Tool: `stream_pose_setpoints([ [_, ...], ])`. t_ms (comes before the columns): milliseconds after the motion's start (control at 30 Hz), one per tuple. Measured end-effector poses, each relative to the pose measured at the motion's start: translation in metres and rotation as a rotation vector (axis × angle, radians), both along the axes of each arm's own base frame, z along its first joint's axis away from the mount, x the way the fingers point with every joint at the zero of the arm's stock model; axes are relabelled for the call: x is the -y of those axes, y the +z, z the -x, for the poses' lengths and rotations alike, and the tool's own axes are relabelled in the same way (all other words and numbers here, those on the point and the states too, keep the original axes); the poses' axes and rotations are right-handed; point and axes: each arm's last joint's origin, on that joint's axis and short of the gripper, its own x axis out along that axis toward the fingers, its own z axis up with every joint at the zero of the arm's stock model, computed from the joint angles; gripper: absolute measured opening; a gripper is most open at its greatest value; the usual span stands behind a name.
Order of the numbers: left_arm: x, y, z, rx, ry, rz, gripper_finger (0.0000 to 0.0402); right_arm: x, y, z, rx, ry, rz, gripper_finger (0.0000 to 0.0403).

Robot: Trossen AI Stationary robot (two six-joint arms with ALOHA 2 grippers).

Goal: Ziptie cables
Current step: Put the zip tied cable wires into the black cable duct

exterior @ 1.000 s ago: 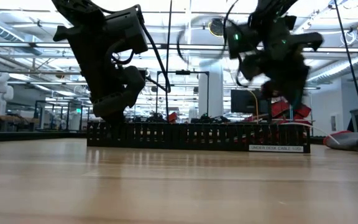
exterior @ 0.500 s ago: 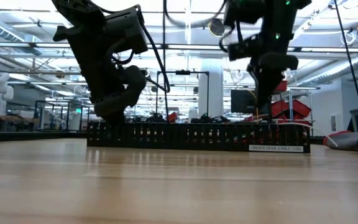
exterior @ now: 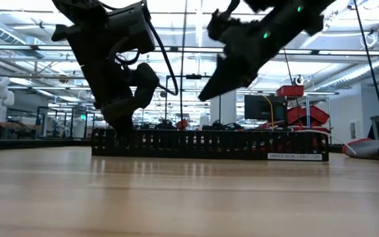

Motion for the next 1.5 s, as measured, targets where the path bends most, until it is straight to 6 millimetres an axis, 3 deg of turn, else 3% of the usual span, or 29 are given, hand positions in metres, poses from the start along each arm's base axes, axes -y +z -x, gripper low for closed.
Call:
stream_pose_setpoints([
  [133, 0.011, 0.0, -0.001, 0.04, 0.018, 0.059, 0.0161, -0.013, -0.022, -0.005, -0.015, -0.083, 0.085, 0.0],
  [267, 0.029, 0.002, -0.003, 0.076, -0.071, 0.062, 0.0161, -0.048, -0.037, 0.002, -0.012, -0.179, 0.274, 0.0],
  [433, 0.053, 0.007, -0.006, 0.067, -0.259, -0.05, 0.0161, -0.091, -0.037, 0.019, 0.073, -0.247, 0.465, 0.0],
  [533, 0.062, 0.014, -0.009, 0.08, -0.311, -0.132, 0.0161, -0.103, -0.035, 0.025, 0.092, -0.233, 0.477, 0.0001],
  [733, 0.081, 0.027, -0.02, 0.206, -0.441, -0.191, 0.0161, -0.105, -0.035, 0.025, 0.107, -0.225, 0.401, 0.003],
  [900, 0.099, 0.036, -0.029, 0.476, -0.555, -0.188, 0.0161, -0.106, -0.042, 0.032, 0.133, -0.23, 0.372, 0.008],
  [1067, 0.096, 0.025, -0.023, 0.547, -0.561, -0.177, 0.0161, -0.12, -0.036, 0.061, 0.408, -0.163, 0.217, 0.0119],
  [1167, 0.088, 0.013, -0.015, 0.581, -0.514, -0.15, 0.0161, -0.106, -0.045, 0.088, 0.512, -0.161, 0.141, 0.0126],
  [1300, 0.077, 0.002, -0.005, 0.673, -0.443, -0.151, 0.0161, -0.077, -0.07, 0.108, 0.473, -0.006, 0.016, 0.0127],
  [1400, 0.07, -0.003, -0.001, 0.704, -0.416, -0.157, 0.0161, -0.06, -0.077, 0.105, 0.447, -0.023, -0.014, 0.0123],
  [1500, 0.067, -0.01, -0.002, 0.704, -0.402, -0.161, 0.0161, -0.055, -0.069, 0.091, 0.465, -0.02, 0.041, 0.0116],
])
